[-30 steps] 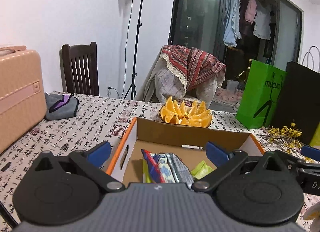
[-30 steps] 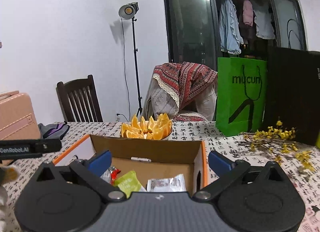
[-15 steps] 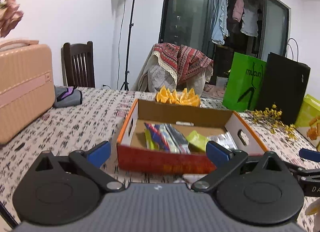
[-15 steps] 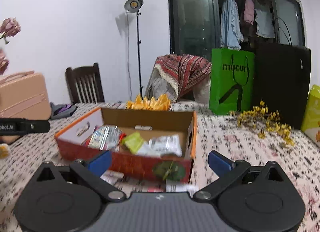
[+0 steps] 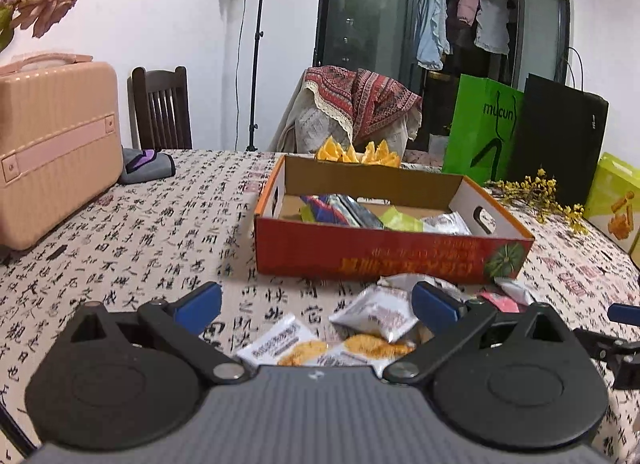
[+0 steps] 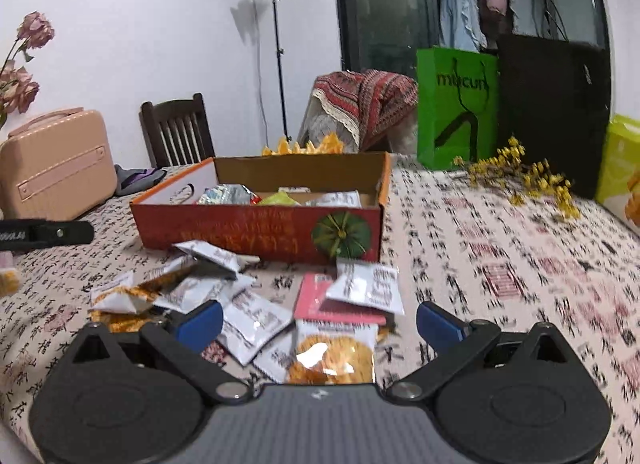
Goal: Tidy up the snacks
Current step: 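Move both grippers back over the remaining snack pile, then grasp an orange cracker bag with the right gripper and lift it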
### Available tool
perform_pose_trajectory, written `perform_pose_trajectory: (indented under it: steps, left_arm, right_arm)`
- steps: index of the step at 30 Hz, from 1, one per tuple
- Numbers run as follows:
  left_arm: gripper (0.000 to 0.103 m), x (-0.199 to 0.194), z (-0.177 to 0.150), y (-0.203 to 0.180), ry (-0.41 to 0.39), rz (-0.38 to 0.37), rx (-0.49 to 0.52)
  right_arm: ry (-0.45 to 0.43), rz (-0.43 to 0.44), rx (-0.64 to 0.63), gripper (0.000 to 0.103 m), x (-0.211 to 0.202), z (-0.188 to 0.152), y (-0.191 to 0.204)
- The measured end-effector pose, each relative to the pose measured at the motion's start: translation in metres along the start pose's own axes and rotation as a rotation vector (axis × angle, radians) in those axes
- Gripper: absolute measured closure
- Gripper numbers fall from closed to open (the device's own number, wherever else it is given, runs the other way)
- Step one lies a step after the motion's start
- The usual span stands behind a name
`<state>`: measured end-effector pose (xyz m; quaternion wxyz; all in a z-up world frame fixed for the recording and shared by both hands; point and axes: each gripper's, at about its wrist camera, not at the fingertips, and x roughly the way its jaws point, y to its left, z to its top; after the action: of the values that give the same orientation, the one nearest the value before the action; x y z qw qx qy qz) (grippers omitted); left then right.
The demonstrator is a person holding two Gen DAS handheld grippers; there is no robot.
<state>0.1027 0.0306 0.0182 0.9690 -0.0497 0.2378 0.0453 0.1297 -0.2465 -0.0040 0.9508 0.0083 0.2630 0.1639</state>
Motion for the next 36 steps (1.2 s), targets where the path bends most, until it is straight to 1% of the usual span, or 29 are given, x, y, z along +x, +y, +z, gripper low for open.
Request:
perform_pose_trajectory:
  steps: [4, 8, 10, 14, 16, 18, 20, 22, 31, 36]
  left_arm:
    - [0.0, 0.001, -0.005, 0.003, 0.012, 0.007, -0.004]
    - [0.0, 0.002, -0.008, 0.005, 0.019, 0.004, -0.013]
    - [0.0, 0.003, -0.009, 0.006, 0.024, 0.002, -0.014]
    - [0.0, 0.006, -0.011, 0.009, 0.032, 0.002, -0.022]
    - [0.0, 0.007, -0.011, 0.01, 0.037, 0.003, -0.025]
    - [0.0, 0.009, -0.012, 0.011, 0.042, 0.003, -0.027]
    - [0.0, 0.01, -0.013, 0.01, 0.049, 0.002, -0.029]
    - [0.0, 0.012, -0.013, 0.009, 0.053, 0.0, -0.028]
    - [0.0, 0.013, -0.014, 0.008, 0.06, 0.002, -0.029]
    - [0.0, 0.013, -0.014, 0.009, 0.064, 0.003, -0.031]
  right_arm:
    - [0.028, -0.011, 0.011, 0.0, 0.002, -0.005, -0.001]
    - [0.061, -0.024, -0.011, 0.0, 0.012, -0.006, 0.005]
    - [0.076, -0.034, -0.014, 0.003, 0.019, -0.005, 0.005]
    - [0.107, -0.054, 0.006, 0.015, 0.032, -0.005, 0.001]
    - [0.123, -0.062, 0.02, 0.018, 0.037, -0.006, -0.003]
    - [0.134, -0.069, 0.031, 0.025, 0.041, -0.008, -0.006]
    - [0.143, -0.066, 0.041, 0.043, 0.044, -0.01, -0.008]
    - [0.15, -0.052, 0.05, 0.051, 0.045, -0.011, -0.01]
    - [0.095, -0.033, 0.046, 0.059, 0.031, -0.009, -0.007]
    - [0.015, -0.021, 0.039, 0.061, 0.014, -0.003, -0.004]
